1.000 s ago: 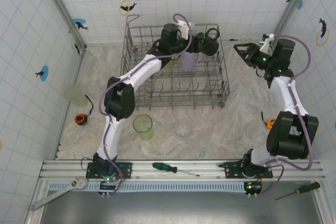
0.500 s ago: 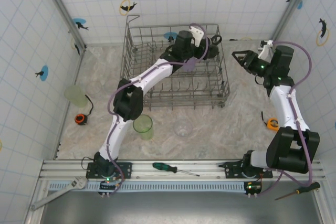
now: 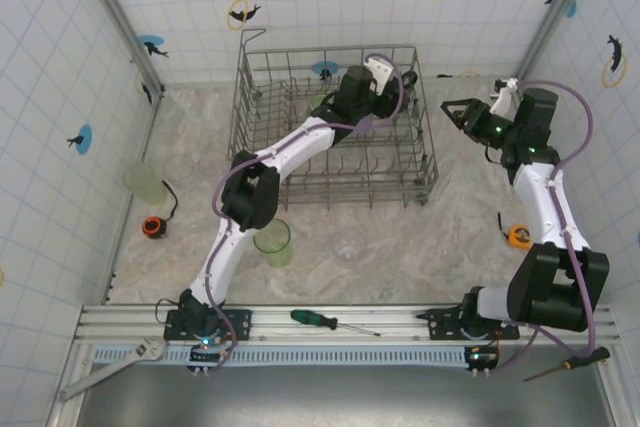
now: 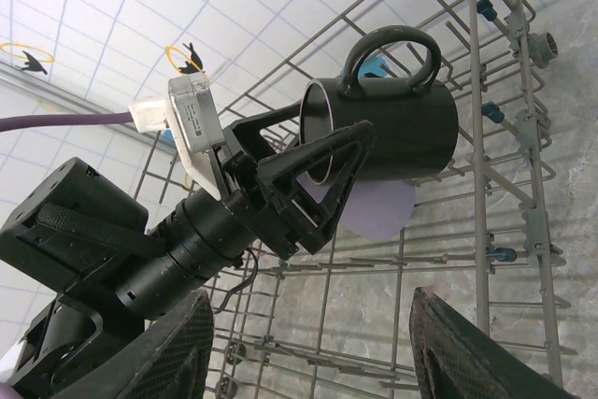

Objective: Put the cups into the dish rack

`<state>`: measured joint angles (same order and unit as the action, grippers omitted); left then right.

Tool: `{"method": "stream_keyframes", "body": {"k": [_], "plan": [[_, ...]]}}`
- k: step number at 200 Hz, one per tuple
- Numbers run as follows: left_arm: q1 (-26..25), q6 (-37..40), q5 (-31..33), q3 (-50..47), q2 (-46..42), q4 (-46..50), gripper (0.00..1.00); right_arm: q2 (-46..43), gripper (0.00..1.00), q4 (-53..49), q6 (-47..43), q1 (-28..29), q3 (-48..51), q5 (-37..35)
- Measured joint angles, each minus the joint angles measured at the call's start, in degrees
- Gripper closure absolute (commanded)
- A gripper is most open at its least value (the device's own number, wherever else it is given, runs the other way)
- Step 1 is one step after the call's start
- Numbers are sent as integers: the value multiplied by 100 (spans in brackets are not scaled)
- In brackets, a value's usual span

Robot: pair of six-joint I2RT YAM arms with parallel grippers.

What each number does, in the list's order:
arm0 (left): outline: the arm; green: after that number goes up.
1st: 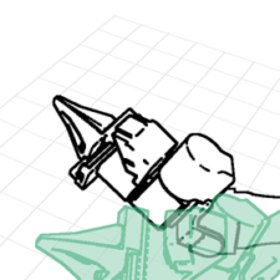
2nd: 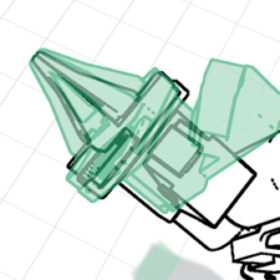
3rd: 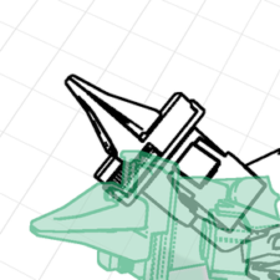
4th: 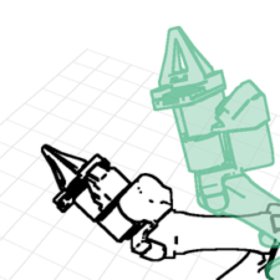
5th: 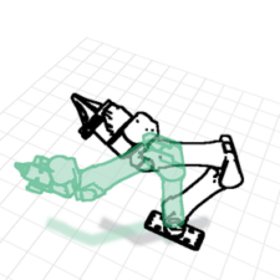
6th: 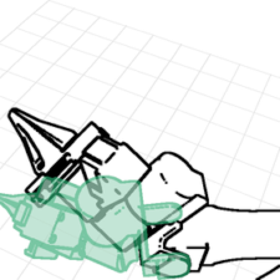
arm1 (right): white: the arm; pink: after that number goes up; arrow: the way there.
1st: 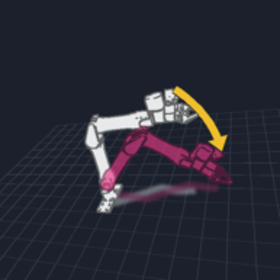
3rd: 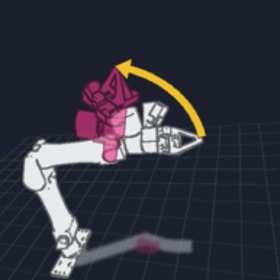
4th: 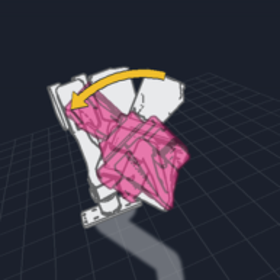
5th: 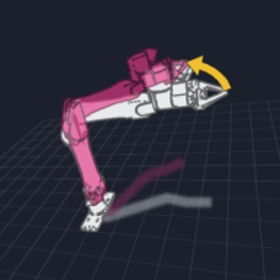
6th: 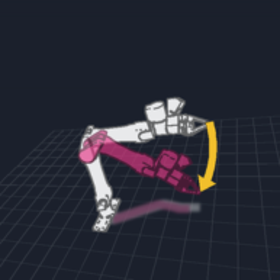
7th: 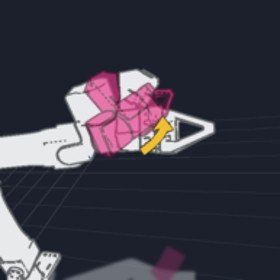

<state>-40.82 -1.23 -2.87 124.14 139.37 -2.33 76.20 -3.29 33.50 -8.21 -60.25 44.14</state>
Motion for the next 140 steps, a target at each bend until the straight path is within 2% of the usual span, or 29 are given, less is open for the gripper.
{"method": "stream_keyframes", "body": {"k": [80,140], "plan": [[-208,254,680,127,249,-280,100,-153,42,2,-55,0,37,31],[-249,297,859,160,361,-551,100,-153,42,2,-55,39,39,50]]}}
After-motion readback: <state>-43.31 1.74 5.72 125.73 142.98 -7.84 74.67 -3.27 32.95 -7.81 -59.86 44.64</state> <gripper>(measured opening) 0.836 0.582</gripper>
